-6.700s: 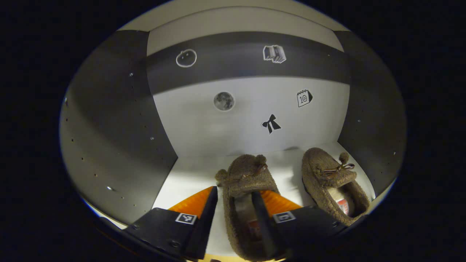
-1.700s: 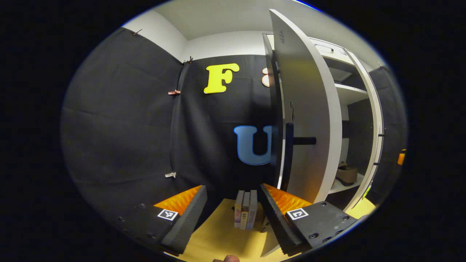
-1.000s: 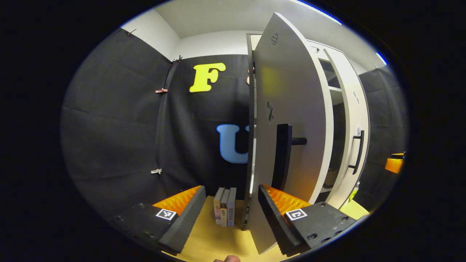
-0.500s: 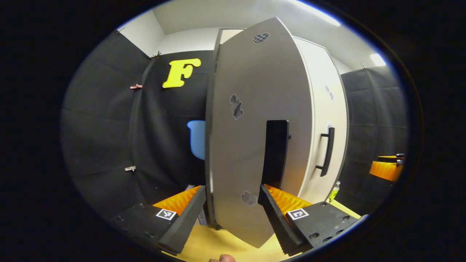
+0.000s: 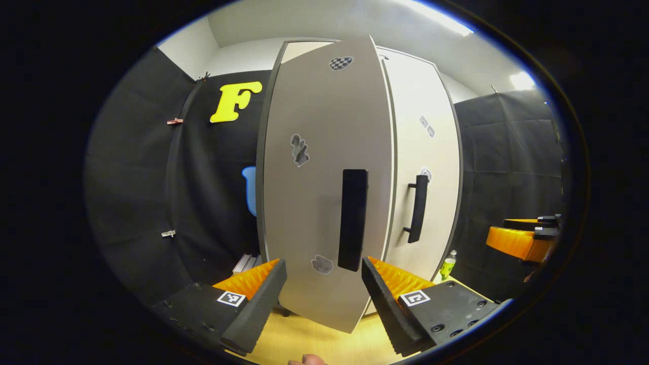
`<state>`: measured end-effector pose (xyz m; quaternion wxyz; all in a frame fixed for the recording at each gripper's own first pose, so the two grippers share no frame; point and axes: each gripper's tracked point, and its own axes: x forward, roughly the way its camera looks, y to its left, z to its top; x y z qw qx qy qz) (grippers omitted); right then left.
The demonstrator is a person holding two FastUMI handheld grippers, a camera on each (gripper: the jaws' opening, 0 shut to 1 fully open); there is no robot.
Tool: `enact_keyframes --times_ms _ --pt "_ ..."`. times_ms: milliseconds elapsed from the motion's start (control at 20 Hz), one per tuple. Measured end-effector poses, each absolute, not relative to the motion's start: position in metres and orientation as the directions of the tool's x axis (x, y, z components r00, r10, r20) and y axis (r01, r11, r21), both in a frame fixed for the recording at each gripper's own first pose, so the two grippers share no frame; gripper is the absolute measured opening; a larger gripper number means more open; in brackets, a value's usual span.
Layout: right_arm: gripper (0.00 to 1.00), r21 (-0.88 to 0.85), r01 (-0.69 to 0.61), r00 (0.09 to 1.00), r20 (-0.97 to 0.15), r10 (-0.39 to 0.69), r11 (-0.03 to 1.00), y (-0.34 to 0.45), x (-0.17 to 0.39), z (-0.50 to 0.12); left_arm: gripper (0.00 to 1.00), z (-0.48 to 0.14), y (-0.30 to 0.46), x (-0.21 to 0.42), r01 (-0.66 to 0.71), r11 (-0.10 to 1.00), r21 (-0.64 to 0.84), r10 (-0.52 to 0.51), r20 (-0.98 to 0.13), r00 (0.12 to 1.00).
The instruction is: Grab one shoe with the right hand and put it into the shoe cabinet, grab the other shoe with the left hand and put it into the shoe cabinet; then close the right door with the right hand and the left door with the left hand.
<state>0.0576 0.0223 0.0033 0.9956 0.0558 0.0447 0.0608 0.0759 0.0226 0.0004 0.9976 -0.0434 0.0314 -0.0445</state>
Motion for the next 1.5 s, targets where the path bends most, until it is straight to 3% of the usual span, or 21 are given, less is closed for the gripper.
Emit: enact_keyframes --times_ms 950,1500 --pt "0.98 0.127 -0.102 0.994 -0.027 0.106 0.987 0.033 0.033 0.021 0.95 0.020 0.019 0.014 0.068 0.991 -0.113 -0.071 -0.026 0.997" --pt "0.98 0.109 -0.114 0.993 -0.030 0.118 0.987 0.040 0.030 0.019 0.95 0.016 0.029 0.007 0.037 0.995 -0.095 -0.041 -0.039 0.998"
